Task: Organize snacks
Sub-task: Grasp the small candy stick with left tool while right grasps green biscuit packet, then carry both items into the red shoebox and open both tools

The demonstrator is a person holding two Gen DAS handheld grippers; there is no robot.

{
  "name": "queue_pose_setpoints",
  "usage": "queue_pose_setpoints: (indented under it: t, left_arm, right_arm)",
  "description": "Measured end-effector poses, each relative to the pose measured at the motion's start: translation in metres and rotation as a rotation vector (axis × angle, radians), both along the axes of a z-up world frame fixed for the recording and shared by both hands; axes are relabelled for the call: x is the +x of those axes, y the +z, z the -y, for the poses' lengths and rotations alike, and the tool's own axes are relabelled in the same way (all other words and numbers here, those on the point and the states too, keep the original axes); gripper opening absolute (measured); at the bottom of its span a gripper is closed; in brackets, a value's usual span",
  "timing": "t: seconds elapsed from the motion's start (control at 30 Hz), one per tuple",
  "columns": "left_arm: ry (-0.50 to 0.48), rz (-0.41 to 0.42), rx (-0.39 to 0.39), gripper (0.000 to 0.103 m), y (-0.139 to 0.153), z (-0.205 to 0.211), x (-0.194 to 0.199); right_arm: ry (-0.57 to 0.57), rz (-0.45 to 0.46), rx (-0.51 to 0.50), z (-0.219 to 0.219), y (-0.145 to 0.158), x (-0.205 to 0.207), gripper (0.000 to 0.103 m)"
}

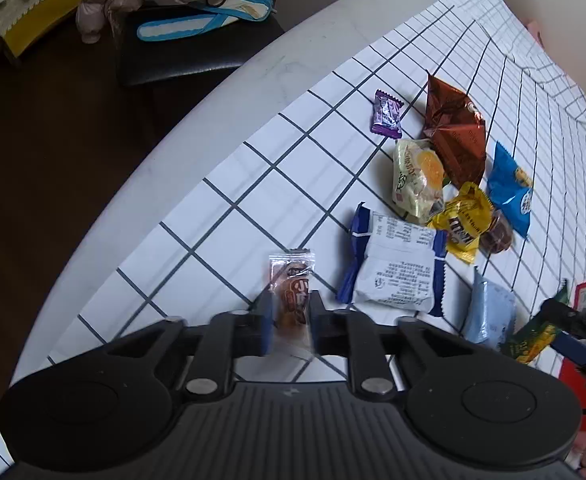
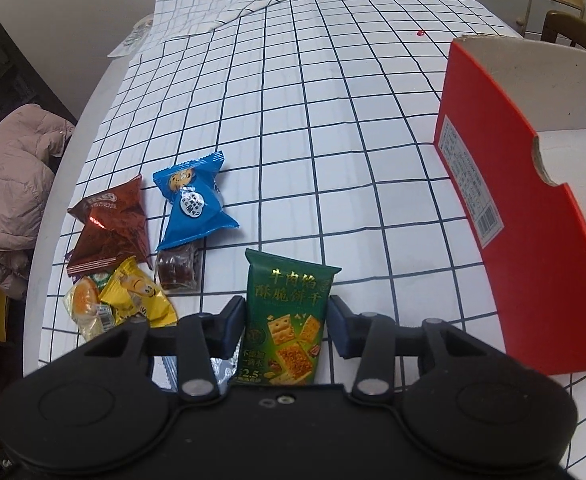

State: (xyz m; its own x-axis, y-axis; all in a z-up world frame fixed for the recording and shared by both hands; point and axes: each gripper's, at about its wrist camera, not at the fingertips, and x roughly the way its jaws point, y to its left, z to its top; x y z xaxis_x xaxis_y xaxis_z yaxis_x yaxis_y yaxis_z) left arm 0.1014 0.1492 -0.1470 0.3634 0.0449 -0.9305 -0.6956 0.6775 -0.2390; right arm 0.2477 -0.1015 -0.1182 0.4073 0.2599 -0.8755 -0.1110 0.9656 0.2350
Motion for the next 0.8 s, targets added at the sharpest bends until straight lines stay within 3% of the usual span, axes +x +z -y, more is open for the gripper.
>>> queue_pose_setpoints:
  t: [0.33,0.8]
  left_arm:
    - [-0.032,0.023,0.032,0.014,0.019,0.008,-0.011]
    - [-0.245,0.164,0.055,0.014,0.093,0.079,-0.006]
  right_arm:
    - [0.042,0.013,0.052,0.016,0.022,-0.029,0.042]
    - [0.112,0.1,0.126,0.068,0.086,-0.059,0.042]
